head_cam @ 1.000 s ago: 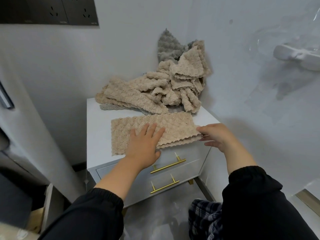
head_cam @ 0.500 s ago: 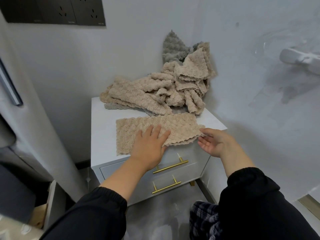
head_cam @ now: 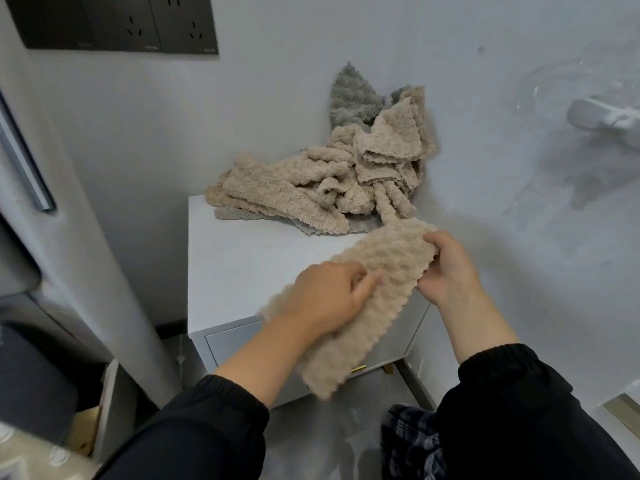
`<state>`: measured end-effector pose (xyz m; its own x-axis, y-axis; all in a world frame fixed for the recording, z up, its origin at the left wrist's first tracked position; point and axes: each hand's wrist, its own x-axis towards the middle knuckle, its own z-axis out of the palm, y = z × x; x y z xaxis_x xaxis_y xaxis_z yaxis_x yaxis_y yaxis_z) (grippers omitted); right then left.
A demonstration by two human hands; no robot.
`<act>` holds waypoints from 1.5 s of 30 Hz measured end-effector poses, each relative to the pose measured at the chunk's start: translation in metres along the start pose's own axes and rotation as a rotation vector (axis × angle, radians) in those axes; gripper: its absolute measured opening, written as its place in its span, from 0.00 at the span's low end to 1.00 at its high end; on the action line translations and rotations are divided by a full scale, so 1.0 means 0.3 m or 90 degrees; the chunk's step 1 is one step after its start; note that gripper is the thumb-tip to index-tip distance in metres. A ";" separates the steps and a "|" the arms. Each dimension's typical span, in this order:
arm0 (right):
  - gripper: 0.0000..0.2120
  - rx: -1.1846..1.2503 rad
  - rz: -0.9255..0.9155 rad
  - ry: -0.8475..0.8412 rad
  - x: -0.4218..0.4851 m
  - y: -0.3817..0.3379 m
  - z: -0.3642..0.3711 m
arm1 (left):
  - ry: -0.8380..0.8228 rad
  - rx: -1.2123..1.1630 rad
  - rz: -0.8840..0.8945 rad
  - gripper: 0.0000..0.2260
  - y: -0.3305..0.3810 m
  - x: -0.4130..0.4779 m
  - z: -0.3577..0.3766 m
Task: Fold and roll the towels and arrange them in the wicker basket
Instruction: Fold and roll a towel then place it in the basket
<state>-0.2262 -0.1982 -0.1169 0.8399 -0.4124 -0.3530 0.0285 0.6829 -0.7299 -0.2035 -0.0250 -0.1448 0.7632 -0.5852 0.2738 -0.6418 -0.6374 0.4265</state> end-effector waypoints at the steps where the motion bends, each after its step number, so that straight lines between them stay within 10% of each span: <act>1: 0.10 0.001 0.010 -0.051 -0.012 -0.007 0.002 | 0.043 -0.065 -0.052 0.21 0.000 0.008 -0.011; 3: 0.16 0.002 0.032 -0.147 -0.039 -0.027 0.012 | 0.137 -0.149 -0.140 0.12 -0.021 0.024 -0.022; 8: 0.23 -0.075 0.061 -0.271 -0.064 -0.045 0.010 | -0.040 -0.603 -0.193 0.34 -0.068 0.046 -0.058; 11: 0.16 -0.155 -0.013 -0.284 -0.056 -0.044 0.004 | -0.103 -0.738 -0.219 0.18 -0.058 0.039 -0.066; 14: 0.08 -0.300 -0.151 -0.193 -0.049 -0.033 -0.005 | -0.022 -0.694 -0.247 0.01 -0.047 0.035 -0.063; 17: 0.08 -0.384 -0.264 -0.113 -0.031 -0.010 -0.009 | 0.033 -0.635 -0.235 0.09 -0.028 0.027 -0.064; 25: 0.17 -0.298 -0.073 -0.224 -0.029 -0.002 0.007 | 0.238 -0.569 -0.253 0.06 -0.012 0.035 -0.073; 33: 0.04 -0.529 -0.148 -0.135 0.007 0.018 -0.006 | 0.025 -0.503 -0.322 0.06 -0.107 0.049 -0.113; 38: 0.13 -0.637 -0.205 -0.140 0.026 0.020 -0.004 | 0.029 -0.217 -0.330 0.14 -0.133 0.032 -0.146; 45: 0.09 -0.642 -0.204 -0.120 0.034 0.014 0.041 | 0.090 -0.428 -0.364 0.09 -0.172 0.030 -0.197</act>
<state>-0.2109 -0.1920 -0.1163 0.9451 -0.3258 -0.0257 -0.1254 -0.2887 -0.9492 -0.1592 0.0321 -0.1135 0.9836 -0.1726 -0.0515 -0.0139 -0.3580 0.9336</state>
